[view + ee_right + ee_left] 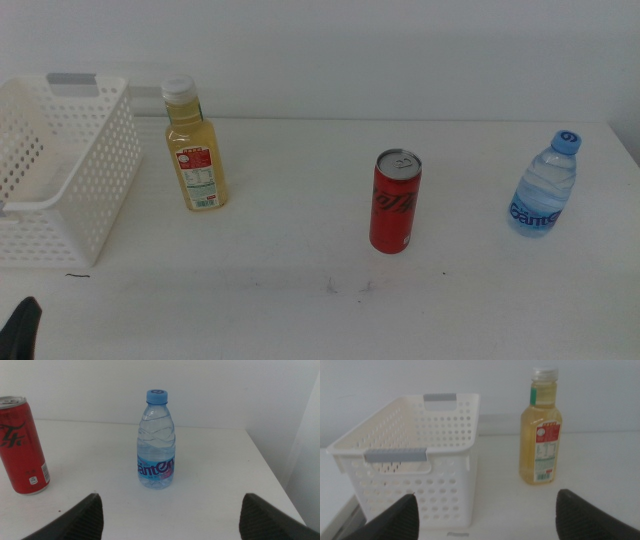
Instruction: Use arms to grab the bottles and put them into the dustbin to the left of the table.
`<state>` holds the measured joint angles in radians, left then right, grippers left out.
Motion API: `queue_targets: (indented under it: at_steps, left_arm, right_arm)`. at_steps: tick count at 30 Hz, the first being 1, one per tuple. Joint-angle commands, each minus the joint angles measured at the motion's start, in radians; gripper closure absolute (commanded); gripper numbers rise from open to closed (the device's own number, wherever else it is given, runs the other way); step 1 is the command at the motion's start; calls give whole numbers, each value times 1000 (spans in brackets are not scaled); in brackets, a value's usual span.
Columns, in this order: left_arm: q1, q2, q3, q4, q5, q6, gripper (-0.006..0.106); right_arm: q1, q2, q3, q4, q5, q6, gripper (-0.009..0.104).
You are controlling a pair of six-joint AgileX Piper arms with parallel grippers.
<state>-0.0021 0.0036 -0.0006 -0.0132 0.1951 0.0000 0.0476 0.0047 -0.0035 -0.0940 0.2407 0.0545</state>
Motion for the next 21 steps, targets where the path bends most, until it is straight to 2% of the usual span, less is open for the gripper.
queue_targets:
  at_steps: [1, 5, 11, 16, 19, 21]
  left_arm:
    - [-15, -1, 1, -3, -46, 0, 7]
    - [-147, 231, 1, -1, -288, 0, 7]
    - [-473, 801, 1, 6, -907, 0, 7]
    - [-714, 1195, 1, -67, -1379, 0, 7]
    - [-796, 1347, 1, -110, -1416, -12, 7]
    - [-808, 1406, 1, -82, -1416, -44, 7]
  right_arm:
    - [-8, -5, 4, -5, -9, -2, 8]
    - [-8, -5, 4, -5, -9, -2, 8]
    - [-8, -5, 4, -5, -9, -2, 8]
    - [-8, -5, 4, -5, -9, -2, 8]
    - [-8, -5, 4, -5, -9, -2, 8]
    - [-8, -5, 4, -5, -9, -2, 8]
